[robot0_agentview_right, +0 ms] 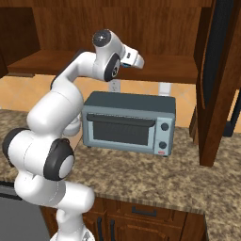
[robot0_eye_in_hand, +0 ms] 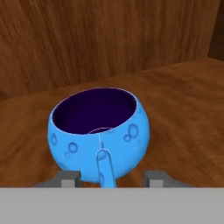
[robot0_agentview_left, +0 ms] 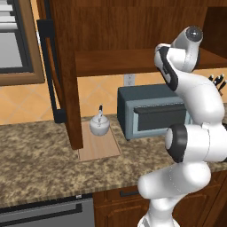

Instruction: Pick the kettle from the counter and place it on the tray. Then pick the mug from the cabinet and place it on the tray. Then close the cabinet doors.

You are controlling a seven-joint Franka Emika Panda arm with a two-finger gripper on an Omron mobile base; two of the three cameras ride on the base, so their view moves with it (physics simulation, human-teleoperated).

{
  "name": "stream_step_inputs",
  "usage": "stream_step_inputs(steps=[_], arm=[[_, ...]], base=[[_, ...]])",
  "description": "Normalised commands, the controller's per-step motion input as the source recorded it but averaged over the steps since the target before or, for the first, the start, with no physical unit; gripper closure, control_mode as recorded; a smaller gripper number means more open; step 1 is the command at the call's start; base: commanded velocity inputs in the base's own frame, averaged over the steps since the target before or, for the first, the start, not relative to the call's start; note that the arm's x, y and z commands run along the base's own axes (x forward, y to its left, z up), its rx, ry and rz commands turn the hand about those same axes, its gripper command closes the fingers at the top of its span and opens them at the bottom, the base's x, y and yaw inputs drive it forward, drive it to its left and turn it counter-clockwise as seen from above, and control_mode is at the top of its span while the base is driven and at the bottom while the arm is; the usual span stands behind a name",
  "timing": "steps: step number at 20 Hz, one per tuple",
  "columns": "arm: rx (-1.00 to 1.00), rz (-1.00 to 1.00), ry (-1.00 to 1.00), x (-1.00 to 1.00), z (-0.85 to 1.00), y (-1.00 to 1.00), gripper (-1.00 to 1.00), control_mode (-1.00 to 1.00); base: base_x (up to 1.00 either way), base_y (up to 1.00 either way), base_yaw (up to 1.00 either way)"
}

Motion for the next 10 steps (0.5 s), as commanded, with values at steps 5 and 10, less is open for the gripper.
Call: stream_step_inputs(steps=[5,10], arm=[[0.00,0.00,0.00,-0.05,0.00,-0.05,1.00,-1.00],[0.00,0.00,0.00,-0.04,0.00,-0.06,1.00,-1.00]], base=[[0.00,0.00,0.00],[0.00,0.00,0.00]])
